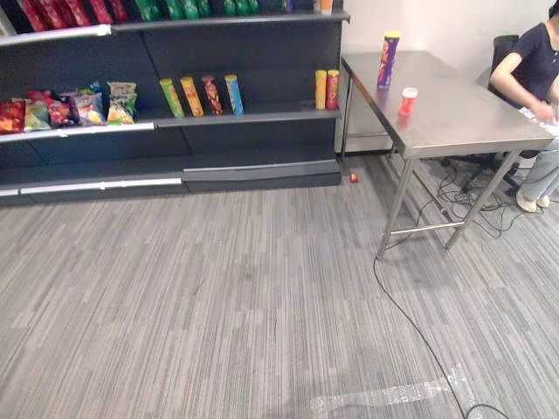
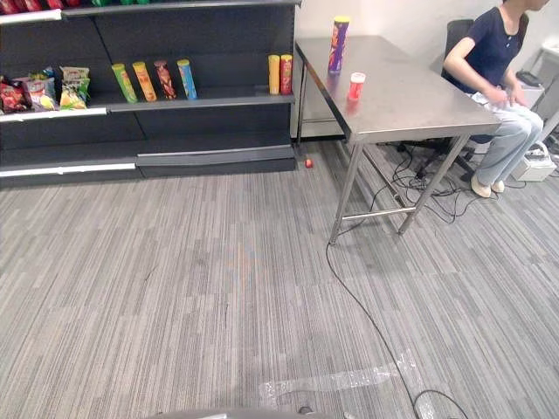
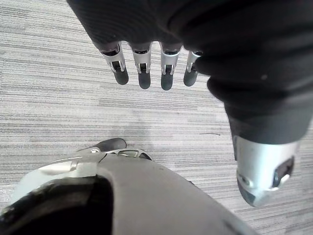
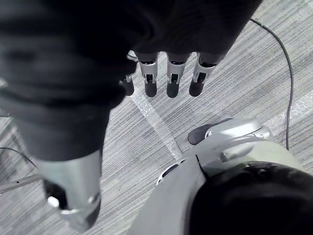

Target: Put the gum and the chips on the shelf.

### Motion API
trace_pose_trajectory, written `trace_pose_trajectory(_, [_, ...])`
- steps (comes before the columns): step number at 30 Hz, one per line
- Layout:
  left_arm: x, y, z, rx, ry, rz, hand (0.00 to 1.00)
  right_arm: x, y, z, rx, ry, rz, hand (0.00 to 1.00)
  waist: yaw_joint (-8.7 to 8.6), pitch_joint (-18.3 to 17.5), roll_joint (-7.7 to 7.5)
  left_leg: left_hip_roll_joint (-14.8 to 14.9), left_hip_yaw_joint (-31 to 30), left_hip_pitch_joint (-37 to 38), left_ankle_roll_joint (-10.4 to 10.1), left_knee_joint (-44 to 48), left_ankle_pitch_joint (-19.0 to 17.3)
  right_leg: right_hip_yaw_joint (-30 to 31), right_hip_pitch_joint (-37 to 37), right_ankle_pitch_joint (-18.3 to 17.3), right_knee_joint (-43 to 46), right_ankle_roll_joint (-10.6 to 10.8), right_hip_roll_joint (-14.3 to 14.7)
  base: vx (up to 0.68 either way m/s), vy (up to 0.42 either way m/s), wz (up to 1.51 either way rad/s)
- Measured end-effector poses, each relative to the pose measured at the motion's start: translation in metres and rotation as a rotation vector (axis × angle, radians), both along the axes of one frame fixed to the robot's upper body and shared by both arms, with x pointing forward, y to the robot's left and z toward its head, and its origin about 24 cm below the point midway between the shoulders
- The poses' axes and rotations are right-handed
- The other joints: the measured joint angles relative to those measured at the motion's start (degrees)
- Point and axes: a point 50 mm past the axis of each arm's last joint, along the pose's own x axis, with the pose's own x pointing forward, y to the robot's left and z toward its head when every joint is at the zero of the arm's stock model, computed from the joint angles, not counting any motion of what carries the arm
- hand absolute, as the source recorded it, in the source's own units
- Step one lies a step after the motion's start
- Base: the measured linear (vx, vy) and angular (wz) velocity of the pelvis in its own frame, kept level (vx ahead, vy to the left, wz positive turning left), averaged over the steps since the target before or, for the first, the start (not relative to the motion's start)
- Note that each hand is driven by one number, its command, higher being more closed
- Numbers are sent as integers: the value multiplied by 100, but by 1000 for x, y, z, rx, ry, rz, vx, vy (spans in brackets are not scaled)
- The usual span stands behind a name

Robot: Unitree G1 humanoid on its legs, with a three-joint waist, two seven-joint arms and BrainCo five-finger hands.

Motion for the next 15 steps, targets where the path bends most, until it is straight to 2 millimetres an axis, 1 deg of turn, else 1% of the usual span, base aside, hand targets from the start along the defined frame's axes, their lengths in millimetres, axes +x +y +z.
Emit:
trace_pose_trajectory(3, [1, 2, 0, 2, -8, 15, 0, 4, 2, 0, 5, -11, -9, 0, -5, 70, -30, 3, 13, 62, -41, 6, -25, -32, 86, 7, -62, 12, 2, 72, -8, 2])
trace_pose_trajectory(7, [2, 2, 0, -2, 0, 16, 0, 8, 2, 0, -2, -29, -7, 0, -3, 81, -18, 16, 69, 85, -66, 6, -40, -22, 96, 8, -62, 20, 7, -6, -12, -2])
trace_pose_trajectory(14, [2, 2, 0, -2, 0, 17, 0, 10, 2, 1, -1, -36, -13, 0, -4, 104, -23, 32, 159, 83, -60, -29, -37, -1, 80, 6, -61, 23, 16, -104, -36, -2])
trace_pose_trajectory(15, [2, 2, 0, -2, 0, 16, 0, 10, 2, 1, -1, -37, -12, 0, -4, 111, -35, 32, 168, 67, -47, -30, -29, -2, 73, -15, -67, 51, 15, -131, -33, 0])
